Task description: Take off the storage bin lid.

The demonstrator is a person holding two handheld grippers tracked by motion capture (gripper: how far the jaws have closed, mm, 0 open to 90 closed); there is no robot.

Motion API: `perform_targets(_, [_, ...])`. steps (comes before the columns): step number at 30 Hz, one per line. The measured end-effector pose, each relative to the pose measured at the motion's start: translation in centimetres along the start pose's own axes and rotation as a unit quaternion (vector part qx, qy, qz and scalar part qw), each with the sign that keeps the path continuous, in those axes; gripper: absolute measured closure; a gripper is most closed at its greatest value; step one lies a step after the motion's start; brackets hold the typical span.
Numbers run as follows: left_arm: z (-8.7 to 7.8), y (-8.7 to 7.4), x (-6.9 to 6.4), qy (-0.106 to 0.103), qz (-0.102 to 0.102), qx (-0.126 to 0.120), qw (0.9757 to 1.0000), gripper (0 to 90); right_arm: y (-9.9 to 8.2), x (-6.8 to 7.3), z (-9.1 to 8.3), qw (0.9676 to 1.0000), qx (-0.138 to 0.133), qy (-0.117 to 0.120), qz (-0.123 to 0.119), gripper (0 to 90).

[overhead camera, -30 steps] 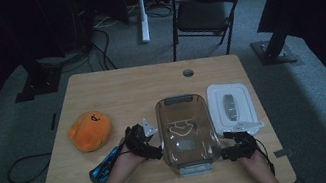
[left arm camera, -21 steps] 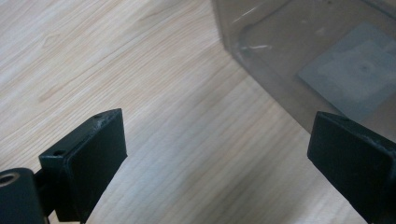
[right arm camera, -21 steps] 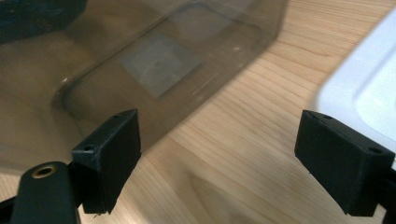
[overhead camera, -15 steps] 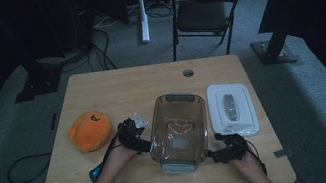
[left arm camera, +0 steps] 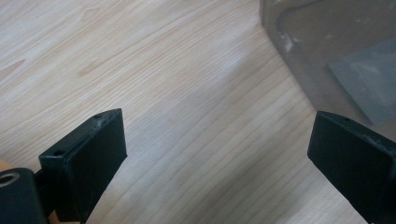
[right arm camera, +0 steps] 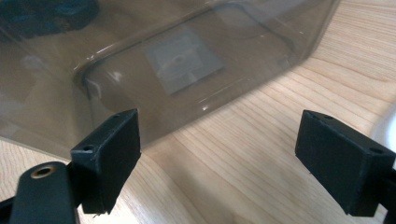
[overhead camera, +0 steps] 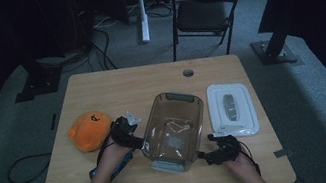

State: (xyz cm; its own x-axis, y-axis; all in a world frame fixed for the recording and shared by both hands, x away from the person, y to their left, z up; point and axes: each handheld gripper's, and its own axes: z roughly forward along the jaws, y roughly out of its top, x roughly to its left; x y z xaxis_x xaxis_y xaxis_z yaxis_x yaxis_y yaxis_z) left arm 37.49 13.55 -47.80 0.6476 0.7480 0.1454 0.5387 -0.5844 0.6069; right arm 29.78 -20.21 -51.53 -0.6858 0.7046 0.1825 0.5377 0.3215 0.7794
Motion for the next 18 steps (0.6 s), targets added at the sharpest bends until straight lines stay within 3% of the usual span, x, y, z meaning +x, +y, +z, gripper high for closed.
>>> perform_targets(4, [-0.4, 0.0, 0.6, 0.001, -0.006, 0.000, 1.0000, 5.0, 0.2, 0.3, 0.5, 1.0000, -0.002, 0.004, -0.002, 13.5])
perform_targets(8, [-1.4, 0.0, 1.4, -0.002, -0.009, -0.017, 0.9998, 5.1, -0.1, 0.2, 0.6, 1.0000, 0.003, 0.005, -0.006, 13.5])
perform_targets(18, [-4.3, -0.9, 3.4, 0.001, -0.037, -0.048, 0.9982, 5.0, -1.1, -0.8, -0.7, 1.0000, -0.004, -0.001, -0.006, 13.5])
